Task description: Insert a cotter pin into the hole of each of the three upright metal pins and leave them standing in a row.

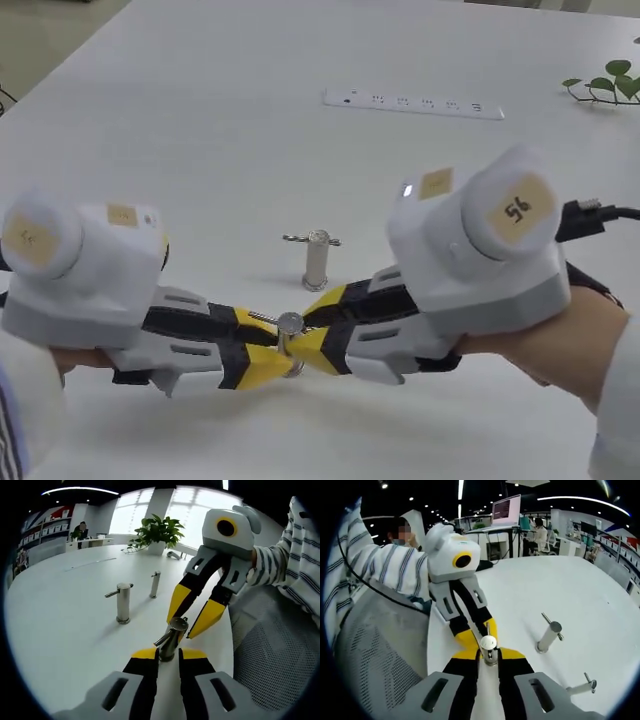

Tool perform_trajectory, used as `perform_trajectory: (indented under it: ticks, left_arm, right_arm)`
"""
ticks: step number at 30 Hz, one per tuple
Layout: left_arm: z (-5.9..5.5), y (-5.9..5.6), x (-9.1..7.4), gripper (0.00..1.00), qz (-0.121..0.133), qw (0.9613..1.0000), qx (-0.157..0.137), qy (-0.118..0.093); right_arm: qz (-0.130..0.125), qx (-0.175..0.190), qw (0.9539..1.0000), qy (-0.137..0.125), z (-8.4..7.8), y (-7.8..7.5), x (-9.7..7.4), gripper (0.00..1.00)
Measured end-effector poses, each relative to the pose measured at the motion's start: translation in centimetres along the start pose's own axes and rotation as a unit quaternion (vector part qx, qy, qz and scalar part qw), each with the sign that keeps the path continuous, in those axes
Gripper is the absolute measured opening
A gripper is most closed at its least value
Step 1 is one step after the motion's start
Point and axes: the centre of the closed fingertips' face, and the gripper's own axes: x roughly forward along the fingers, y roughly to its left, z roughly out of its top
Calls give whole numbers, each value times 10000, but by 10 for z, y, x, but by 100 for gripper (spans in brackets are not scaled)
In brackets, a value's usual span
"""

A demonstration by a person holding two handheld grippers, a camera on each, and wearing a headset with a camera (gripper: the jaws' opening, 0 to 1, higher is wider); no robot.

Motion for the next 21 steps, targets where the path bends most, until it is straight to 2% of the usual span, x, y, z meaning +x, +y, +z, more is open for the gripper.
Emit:
perform_trajectory:
  ticks: [4,10,17,21]
  left_arm:
    - [-1,-1,-3,24,9,10000,60,26]
    - [-4,-4,-10,34,-23,9998,183,63]
    - [0,-3,-21,54,26,9998,168,-100]
    - [7,1,-27,66,184,9992,226,-289]
  right_arm:
    - [14,-30,10000,-52,1,1,3,18]
    - [4,-69,9999,-84,4,1,9,19]
    - [-7,-115,9999,-49,4,-2,16,18]
    - [2,-37,10000,-36,3,-2,18,18]
